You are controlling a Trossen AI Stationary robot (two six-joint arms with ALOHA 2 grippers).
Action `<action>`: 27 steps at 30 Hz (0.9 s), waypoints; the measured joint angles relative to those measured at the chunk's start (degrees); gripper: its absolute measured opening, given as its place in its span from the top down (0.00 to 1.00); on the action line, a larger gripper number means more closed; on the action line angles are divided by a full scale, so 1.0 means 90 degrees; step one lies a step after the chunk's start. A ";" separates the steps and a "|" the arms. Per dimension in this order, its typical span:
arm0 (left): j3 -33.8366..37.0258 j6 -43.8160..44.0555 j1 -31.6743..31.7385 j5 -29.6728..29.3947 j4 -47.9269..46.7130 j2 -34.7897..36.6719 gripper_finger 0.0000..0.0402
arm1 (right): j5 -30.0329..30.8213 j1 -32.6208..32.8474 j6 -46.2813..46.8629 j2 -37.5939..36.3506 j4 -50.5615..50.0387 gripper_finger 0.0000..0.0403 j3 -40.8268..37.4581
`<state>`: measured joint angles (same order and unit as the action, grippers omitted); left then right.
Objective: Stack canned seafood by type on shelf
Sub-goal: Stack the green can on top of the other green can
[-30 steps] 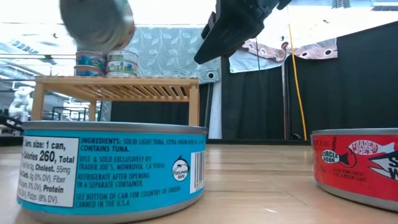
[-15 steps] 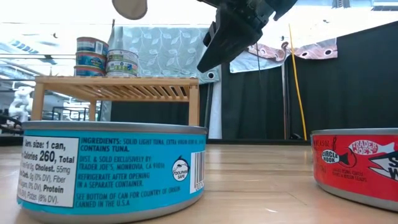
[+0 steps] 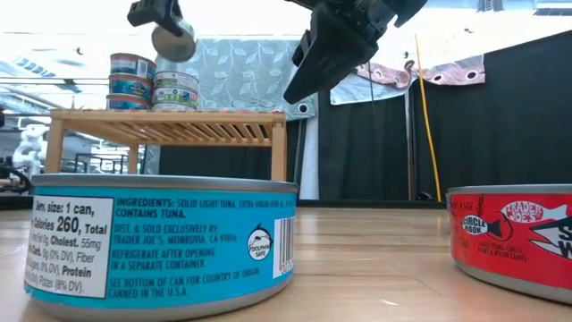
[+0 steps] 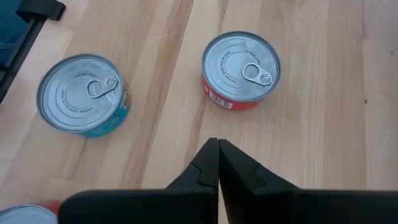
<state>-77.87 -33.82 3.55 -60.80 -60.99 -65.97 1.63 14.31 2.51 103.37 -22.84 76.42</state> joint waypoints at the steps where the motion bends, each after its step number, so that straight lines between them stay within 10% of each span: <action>1: -0.0002 -0.0006 0.0101 0.0053 0.0005 -0.0028 0.61 | 0.0000 0.0000 0.0000 0.0000 0.0001 1.00 0.0000; 8: 0.0005 -0.0010 0.0750 0.1055 0.0070 -0.0131 0.61 | 0.0000 0.0000 0.0001 0.0000 0.0019 1.00 0.0000; 27: 0.0002 0.0065 0.1108 0.1264 0.0109 -0.0618 0.42 | 0.0002 0.0000 -0.0002 0.0000 0.0023 1.00 0.0000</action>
<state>-77.84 -33.24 13.52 -49.42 -60.01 -71.54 1.65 14.31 2.49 103.37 -22.63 76.42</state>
